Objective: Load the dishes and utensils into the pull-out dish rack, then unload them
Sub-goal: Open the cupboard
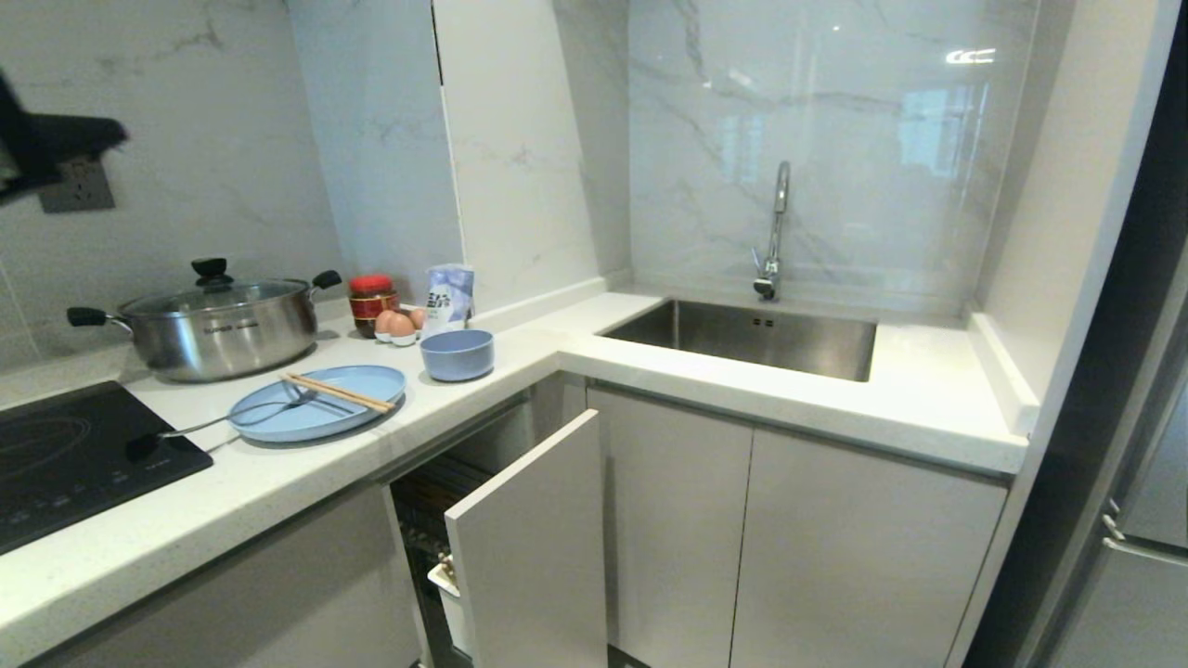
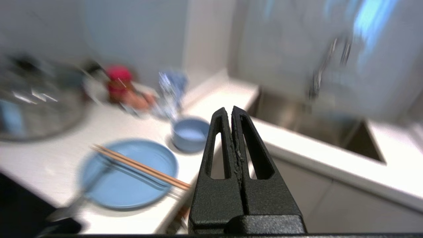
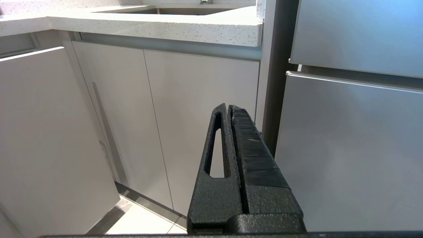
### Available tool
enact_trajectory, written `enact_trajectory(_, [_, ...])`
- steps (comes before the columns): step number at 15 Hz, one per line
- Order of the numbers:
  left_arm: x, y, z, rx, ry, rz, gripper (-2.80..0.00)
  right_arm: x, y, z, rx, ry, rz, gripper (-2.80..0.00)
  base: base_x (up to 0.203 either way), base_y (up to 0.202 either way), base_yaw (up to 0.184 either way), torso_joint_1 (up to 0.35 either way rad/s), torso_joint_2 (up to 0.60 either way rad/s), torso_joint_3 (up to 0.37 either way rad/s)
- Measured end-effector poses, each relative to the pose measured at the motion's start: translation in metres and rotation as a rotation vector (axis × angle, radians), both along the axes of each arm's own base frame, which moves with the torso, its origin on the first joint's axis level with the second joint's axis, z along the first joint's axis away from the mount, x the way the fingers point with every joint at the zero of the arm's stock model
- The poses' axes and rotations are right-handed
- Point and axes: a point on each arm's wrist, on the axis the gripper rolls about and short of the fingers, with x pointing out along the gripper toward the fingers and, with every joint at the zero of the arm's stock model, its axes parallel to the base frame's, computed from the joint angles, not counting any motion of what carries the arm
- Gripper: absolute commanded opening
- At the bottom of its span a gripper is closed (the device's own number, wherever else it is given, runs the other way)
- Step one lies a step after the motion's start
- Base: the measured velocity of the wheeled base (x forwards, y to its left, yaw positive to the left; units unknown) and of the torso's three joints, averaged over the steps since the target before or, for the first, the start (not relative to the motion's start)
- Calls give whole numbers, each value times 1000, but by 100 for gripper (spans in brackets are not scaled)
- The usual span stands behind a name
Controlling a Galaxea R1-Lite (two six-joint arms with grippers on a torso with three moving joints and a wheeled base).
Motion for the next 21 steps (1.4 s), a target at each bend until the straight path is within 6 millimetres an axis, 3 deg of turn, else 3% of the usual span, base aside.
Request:
enact_trajectory(2, [54,-22,-19,12,122,-27,-280,0,0,0,0,0,0,-280,0,0,0,0,0,0])
enact_trajectory(5, [116,-53,-55,37,326,-29,-280,0,0,0,0,0,0,-280,0,0,0,0,0,0])
enact_trajectory(10, [188,-87,-124,51,591,0,-280,0,0,0,0,0,0,-280,0,0,0,0,0,0])
enact_trajectory(15, [236,-103,-194,103,732,39,-280,0,0,0,0,0,0,-280,0,0,0,0,0,0])
enact_trajectory(21, [265,-113,-256,137,834,48,-280,0,0,0,0,0,0,-280,0,0,0,0,0,0])
